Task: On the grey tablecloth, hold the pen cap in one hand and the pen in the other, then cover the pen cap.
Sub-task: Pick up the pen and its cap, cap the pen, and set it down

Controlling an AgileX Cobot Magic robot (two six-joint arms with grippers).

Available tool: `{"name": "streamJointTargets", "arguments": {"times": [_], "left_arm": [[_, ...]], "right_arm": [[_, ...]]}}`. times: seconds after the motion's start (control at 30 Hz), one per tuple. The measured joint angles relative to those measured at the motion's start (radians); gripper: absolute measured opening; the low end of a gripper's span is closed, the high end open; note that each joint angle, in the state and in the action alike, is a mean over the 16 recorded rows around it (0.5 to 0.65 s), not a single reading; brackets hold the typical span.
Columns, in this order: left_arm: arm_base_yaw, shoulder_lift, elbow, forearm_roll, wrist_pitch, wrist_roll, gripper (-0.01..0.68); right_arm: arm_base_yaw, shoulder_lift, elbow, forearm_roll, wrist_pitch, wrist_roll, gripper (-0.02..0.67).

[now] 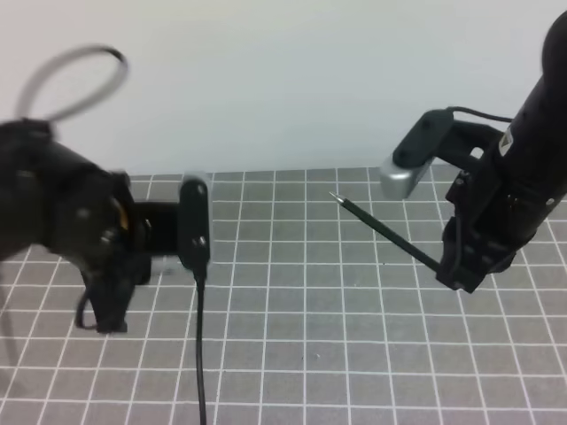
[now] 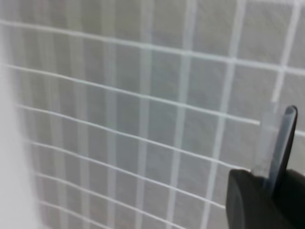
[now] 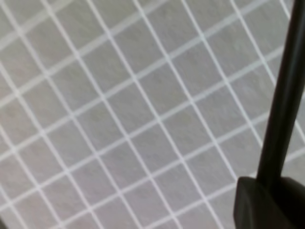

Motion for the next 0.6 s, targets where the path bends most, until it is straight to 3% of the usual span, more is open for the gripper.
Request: {"name": "streamJointTargets", "arguments": {"times": [0.37,0.6], "left_arm": [[-0.08,-0.349,0.182,0.09,-0.157,0.069,0.001],[-0.119,-0.555,0.41,0.246,-0.399,0.029,0.001]], "right_arm": [[0.12,-0.055,0.011,0.047,0.0,0.027,-0.003],[0.177,-0.094,0.093,0.102,0.0,0.024,-0.003]]}}
